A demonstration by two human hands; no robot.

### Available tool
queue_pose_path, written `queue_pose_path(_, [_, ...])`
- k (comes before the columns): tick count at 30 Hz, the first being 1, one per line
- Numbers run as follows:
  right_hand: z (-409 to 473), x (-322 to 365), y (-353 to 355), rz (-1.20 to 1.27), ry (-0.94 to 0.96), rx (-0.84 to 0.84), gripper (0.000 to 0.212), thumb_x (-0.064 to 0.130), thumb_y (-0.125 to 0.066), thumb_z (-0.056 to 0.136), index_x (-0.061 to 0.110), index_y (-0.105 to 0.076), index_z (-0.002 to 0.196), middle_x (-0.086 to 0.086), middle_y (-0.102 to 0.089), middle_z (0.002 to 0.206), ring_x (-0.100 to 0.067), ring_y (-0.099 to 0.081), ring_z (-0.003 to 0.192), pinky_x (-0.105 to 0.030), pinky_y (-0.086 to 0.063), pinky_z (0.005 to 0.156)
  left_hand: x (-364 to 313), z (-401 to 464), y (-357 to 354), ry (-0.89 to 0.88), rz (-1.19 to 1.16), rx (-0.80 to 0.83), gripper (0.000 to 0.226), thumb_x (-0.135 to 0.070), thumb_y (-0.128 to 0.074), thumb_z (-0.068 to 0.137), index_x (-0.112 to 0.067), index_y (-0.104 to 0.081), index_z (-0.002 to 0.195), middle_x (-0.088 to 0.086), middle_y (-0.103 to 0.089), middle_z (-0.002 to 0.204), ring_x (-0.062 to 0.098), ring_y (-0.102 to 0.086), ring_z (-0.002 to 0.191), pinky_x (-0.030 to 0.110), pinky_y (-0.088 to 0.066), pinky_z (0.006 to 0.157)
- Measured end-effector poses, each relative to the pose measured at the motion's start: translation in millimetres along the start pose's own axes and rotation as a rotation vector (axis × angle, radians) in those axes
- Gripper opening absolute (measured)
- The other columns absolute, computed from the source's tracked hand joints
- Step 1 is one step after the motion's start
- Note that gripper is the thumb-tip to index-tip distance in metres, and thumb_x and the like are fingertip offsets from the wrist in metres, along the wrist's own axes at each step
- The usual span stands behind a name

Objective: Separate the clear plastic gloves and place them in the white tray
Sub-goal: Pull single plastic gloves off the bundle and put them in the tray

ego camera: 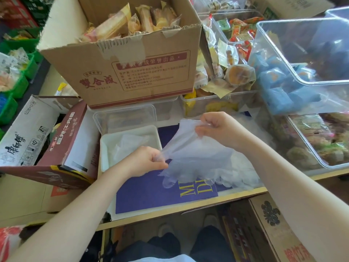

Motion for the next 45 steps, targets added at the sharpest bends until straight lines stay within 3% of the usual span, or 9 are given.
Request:
queue_pose_path(5, [1, -13, -15, -0.077, 0.018, 0.111, 0.017, 0.020, -0.065, 0.084, 0.009, -0.059, 0.072, -0.002, -0.053, 0.066, -0.014, -0.043, 0.061, -0.028, -0.031, 0.056, -34, 18, -17, -0.002, -0.087, -0.021, 0.043, -0.040, -0.078, 0.072, -0.025, -0.057, 0.106, -0.014, -0.060, 0.085, 0.006, -0.057, 0.073, 0.022, -0.045, 0.066])
queue_pose_path(9, [7, -32, -9, -0.061, -0.026, 0.110, 0.024, 0.021, -0.064, 0.085, 0.001, -0.058, 0.073, -0.012, -0.058, 0.071, -0.016, -0.040, 0.060, -0.030, -0.029, 0.055, -70, 34, -12, -0.167, -0.299, -0.311, 0.007, -0.039, -0.062, 0.086, -0.033, -0.063, 0.082, -0.015, -0.062, 0.073, 0.002, -0.055, 0.071, 0.022, -0.041, 0.067])
queue_pose_path(14, [8, -76, 5, 0.008, -0.180, 0.105, 0.027, 0.033, -0.068, 0.081, 0.006, -0.065, 0.080, -0.002, -0.063, 0.068, -0.007, -0.042, 0.052, -0.015, -0.029, 0.047, -61, 49, -24, -0.095, -0.414, -0.344, 0.014, -0.024, -0.058, 0.091, -0.027, -0.068, 0.082, -0.008, -0.067, 0.075, 0.006, -0.054, 0.069, 0.030, -0.044, 0.070])
queue_pose_path(20, [-20, -158, -18, 0.433, -0.428, 0.400, 0.005, 0.010, -0.066, 0.084, 0.006, -0.065, 0.081, -0.001, -0.064, 0.066, -0.013, -0.055, 0.054, -0.020, -0.047, 0.058, -33, 62, -30, 0.111, -0.511, -0.476, 0.031, -0.029, -0.051, 0.095, -0.010, -0.066, 0.075, -0.007, -0.045, 0.053, 0.011, -0.037, 0.055, 0.024, -0.032, 0.057])
queue_pose_path(24, [-8, -219, -11, 0.053, -0.401, 0.213, 0.007, 0.015, -0.061, 0.088, 0.013, -0.062, 0.094, 0.000, -0.063, 0.091, -0.023, -0.060, 0.086, -0.025, -0.046, 0.072, -19, 66, -39, 0.216, -0.436, -0.523, 0.033, -0.029, -0.050, 0.096, -0.004, -0.064, 0.079, -0.011, -0.034, 0.040, 0.006, -0.029, 0.044, 0.026, -0.030, 0.054])
queue_pose_path(28, [7, -255, -9, -0.452, -0.330, 0.208, 0.062, 0.038, -0.055, 0.091, 0.013, -0.030, 0.142, -0.006, -0.030, 0.149, -0.029, -0.037, 0.129, -0.039, -0.036, 0.102, -12, 70, -46, 0.258, -0.436, -0.525, 0.030, -0.029, -0.051, 0.095, -0.009, -0.065, 0.078, -0.010, -0.040, 0.041, 0.006, -0.034, 0.047, 0.028, -0.033, 0.059])
queue_pose_path(36, [18, -255, 0, -0.588, -0.194, -0.013, 0.018, 0.017, -0.046, 0.092, 0.009, -0.061, 0.094, -0.009, -0.055, 0.110, -0.028, -0.051, 0.093, -0.030, -0.036, 0.069, -26, 74, -62, 0.197, -0.380, -0.346, 0.020, -0.028, -0.055, 0.093, -0.025, -0.070, 0.080, 0.015, -0.066, 0.081, 0.011, -0.052, 0.068, 0.029, -0.042, 0.071])
queue_pose_path(41, [8, -260, 0, -0.520, -0.223, -0.019, 0.025, 0.025, -0.047, 0.094, 0.006, -0.059, 0.106, -0.013, -0.055, 0.114, -0.031, -0.050, 0.097, -0.035, -0.038, 0.078, -27, 73, -65, 0.192, -0.396, -0.318, 0.022, -0.029, -0.056, 0.092, -0.031, -0.071, 0.077, -0.010, -0.068, 0.070, 0.004, -0.057, 0.067, 0.030, -0.047, 0.074])
queue_pose_path(45, [5, -255, -7, -0.543, -0.312, -0.006, 0.054, 0.057, -0.044, 0.088, 0.016, -0.048, 0.122, -0.011, -0.046, 0.127, -0.032, -0.042, 0.112, -0.039, -0.036, 0.090, -26, 73, -68, 0.201, -0.329, -0.285, 0.018, -0.030, -0.056, 0.092, -0.034, -0.070, 0.082, -0.005, -0.072, 0.084, 0.013, -0.064, 0.084, 0.035, -0.050, 0.082])
Point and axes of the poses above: each hand's wrist, its own z-axis towards the middle knuckle, its own y-axis out of the back of the hand, x = y × z, the point moved 9 cm from there along z, towards the middle knuckle
